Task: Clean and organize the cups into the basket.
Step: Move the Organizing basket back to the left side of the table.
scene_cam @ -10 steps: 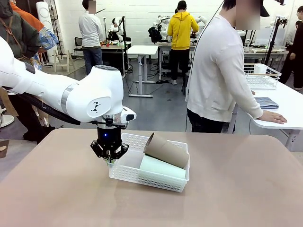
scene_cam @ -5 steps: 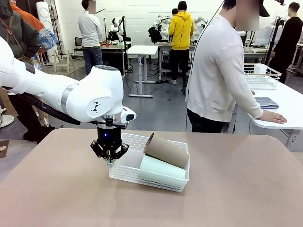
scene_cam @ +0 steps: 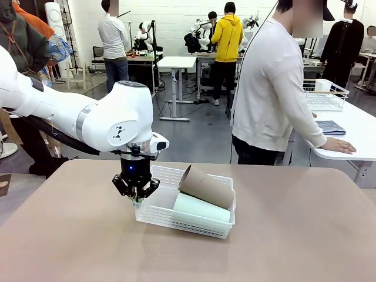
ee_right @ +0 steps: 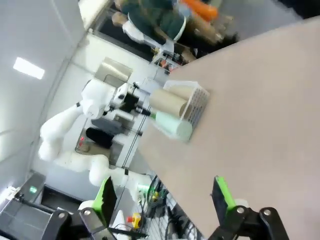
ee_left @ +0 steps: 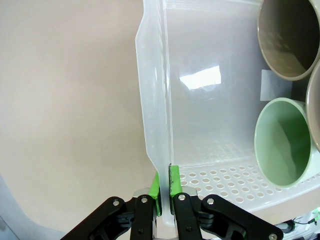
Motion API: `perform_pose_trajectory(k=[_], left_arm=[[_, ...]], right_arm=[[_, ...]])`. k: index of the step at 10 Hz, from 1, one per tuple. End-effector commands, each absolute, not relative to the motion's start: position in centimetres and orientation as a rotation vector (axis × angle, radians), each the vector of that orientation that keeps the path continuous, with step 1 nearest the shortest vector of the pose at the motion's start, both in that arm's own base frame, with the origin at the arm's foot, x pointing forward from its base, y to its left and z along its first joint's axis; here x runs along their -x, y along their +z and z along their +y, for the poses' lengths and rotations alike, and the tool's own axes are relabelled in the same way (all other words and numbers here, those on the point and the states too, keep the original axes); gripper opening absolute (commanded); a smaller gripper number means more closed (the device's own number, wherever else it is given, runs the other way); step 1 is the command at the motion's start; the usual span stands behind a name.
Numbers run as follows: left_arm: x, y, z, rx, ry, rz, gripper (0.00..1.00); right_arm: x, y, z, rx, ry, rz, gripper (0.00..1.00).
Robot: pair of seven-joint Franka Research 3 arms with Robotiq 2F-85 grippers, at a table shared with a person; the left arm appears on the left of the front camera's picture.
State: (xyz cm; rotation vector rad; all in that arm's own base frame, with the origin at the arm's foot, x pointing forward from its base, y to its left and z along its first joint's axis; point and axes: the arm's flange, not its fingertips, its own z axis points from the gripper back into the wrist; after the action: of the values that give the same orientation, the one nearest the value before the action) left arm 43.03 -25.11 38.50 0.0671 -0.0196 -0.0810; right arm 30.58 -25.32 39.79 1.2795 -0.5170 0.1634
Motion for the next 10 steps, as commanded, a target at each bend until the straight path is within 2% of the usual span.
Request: perform_pose_trajectory(k=[1, 3, 4, 6, 7, 10], left_arm=[[-43.1, 38.8, -25.1, -0.077, -0.083, -0.032, 0.00], [-43.1, 38.8, -25.1, -0.077, -0.083, -0.032, 0.00], [-43.1, 38.8, -25.1, -0.077, -0.083, -0.032, 0.00], [-43.1, 38.8, -25.1, -0.077, -0.083, -0.032, 0.00], [-43.0, 38.5, -25.1, -0.067, -0.081, -0.020, 0.06], [-38.6, 40.6, -11.9, -0.201, -0.034, -0.101, 0.06]], right_arm=[[-30.8, 40.0, -25.2, -1.303, 0.153, -0.429, 1.00], [-31.1, 40.1, -25.5, -1.302, 0.152, -0.392, 1.00], [-30.7, 39.5, -24.7, -1.296, 0.159, -0.450, 1.00], [-30.7, 39.5, -24.7, -1.296, 0.159, -0.450, 1.00], [-30.7, 39.5, -24.7, -1.296, 0.159, -0.450, 1.00], [-30.7, 39.5, -24.7, -1.296, 0.159, -0.450, 1.00]])
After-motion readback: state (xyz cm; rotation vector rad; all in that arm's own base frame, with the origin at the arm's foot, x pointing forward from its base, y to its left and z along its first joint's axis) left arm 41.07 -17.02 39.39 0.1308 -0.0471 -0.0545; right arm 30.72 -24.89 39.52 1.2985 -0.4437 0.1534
